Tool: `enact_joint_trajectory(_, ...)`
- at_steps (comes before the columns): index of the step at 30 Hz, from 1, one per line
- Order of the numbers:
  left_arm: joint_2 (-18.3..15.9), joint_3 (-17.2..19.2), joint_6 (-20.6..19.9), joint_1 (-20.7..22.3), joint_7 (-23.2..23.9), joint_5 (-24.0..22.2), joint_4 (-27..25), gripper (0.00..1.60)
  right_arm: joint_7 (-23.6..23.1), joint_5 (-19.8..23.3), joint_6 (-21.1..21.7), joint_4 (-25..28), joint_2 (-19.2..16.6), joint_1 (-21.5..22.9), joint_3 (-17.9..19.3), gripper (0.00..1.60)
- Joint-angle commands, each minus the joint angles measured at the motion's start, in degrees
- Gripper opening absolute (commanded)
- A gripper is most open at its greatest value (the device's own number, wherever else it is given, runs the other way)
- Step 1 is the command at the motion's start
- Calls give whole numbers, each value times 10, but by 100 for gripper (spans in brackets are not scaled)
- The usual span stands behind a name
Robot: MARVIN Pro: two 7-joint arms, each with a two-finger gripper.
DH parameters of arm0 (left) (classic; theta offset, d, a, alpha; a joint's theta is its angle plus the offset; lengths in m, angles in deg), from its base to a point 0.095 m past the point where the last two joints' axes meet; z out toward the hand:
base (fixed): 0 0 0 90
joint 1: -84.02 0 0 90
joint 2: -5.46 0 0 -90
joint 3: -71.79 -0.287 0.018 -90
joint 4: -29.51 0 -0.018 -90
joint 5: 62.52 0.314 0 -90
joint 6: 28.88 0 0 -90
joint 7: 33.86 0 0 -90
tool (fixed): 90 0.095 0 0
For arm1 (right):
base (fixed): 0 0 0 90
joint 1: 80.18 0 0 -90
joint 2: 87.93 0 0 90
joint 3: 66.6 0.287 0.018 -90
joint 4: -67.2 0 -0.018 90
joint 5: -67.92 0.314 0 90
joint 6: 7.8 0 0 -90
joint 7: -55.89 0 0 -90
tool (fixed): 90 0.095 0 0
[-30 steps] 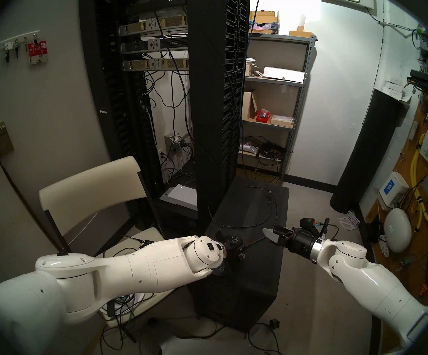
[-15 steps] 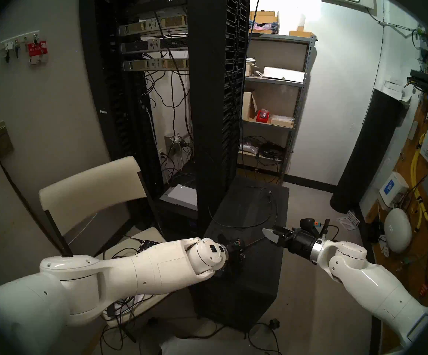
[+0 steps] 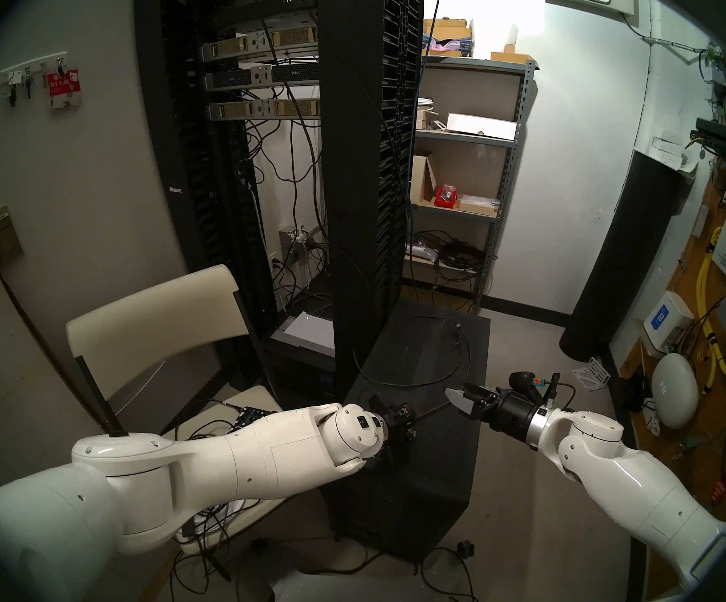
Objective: Insert the cable into the workstation's USB slot
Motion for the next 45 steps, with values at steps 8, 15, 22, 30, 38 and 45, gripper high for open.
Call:
enact_joint_trajectory(8,7,24,23,-9,6,-28,3,0,-3,-1,-11,3,10,3,1,160)
enact_joint_trajectory(15,-16,66,39,-11,61,-95,-13,0,4,-74,-64,-10,6,-6,-23,160)
enact_joint_trajectory(22,-63,105,39,-13,129,-165,-27,0,-18,-108,-118,-30,9,-30,-35,160)
enact_joint_trajectory(30,-102,130,29,-27,199,-229,-37,0,-46,-82,-174,-64,41,-47,-27,160)
enact_joint_trajectory(38,-121,145,-3,-54,240,-302,-69,0,-71,-30,-187,-123,108,-13,-30,160)
enact_joint_trajectory(45,-137,154,-23,-69,252,-340,-104,0,-96,2,-173,-166,149,20,-38,160)
